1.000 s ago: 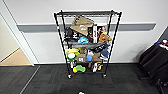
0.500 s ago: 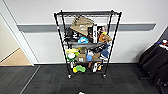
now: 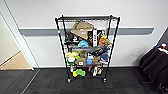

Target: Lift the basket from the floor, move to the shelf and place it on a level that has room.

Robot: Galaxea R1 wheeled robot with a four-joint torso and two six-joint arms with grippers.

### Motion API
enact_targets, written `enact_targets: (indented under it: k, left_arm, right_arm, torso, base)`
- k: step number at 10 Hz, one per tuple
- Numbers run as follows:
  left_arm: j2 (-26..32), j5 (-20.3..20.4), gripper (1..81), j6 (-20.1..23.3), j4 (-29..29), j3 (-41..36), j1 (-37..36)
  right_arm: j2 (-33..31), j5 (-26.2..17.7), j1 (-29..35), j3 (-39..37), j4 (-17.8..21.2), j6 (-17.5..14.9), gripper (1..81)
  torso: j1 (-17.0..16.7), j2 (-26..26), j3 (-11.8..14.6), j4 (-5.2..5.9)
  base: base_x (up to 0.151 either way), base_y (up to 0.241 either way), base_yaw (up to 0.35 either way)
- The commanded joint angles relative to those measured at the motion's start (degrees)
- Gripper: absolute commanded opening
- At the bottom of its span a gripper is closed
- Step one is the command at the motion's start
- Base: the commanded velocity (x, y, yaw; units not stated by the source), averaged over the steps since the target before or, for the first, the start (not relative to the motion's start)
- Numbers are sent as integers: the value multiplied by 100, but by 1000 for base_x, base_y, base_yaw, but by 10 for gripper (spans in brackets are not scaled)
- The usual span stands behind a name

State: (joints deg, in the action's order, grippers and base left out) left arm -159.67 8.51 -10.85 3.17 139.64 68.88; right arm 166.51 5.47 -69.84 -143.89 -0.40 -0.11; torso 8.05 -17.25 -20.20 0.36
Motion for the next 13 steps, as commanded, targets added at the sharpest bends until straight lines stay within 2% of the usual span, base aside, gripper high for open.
enact_targets:
  k: [1, 3, 12, 13]
  left_arm:
    - [75, -244, 811, -40, -36, -43, -397]
    - [75, -244, 811, -189, -36, -60, -397]
    - [-30, -244, 811, -198, -88, -42, -335]
    - [-39, -244, 811, -198, -88, -42, -344]
  right_arm:
    - [-10, -257, 334, 28, 23, 11, 811]
    - [7, -257, 325, 28, 31, 11, 811]
    - [69, -257, 299, -24, 23, 11, 811]
    - [69, -257, 308, -42, 23, 11, 811]
  torso:
    - [361, -558, 0, 0]
    - [601, -943, 0, 0]
    - [1716, -2718, 6, 0]
    - [1842, -2916, 6, -168]
  base:
    - [0, 0, 0]
    - [0, 0, 0]
    - [0, 0, 0]
    - [0, 0, 0]
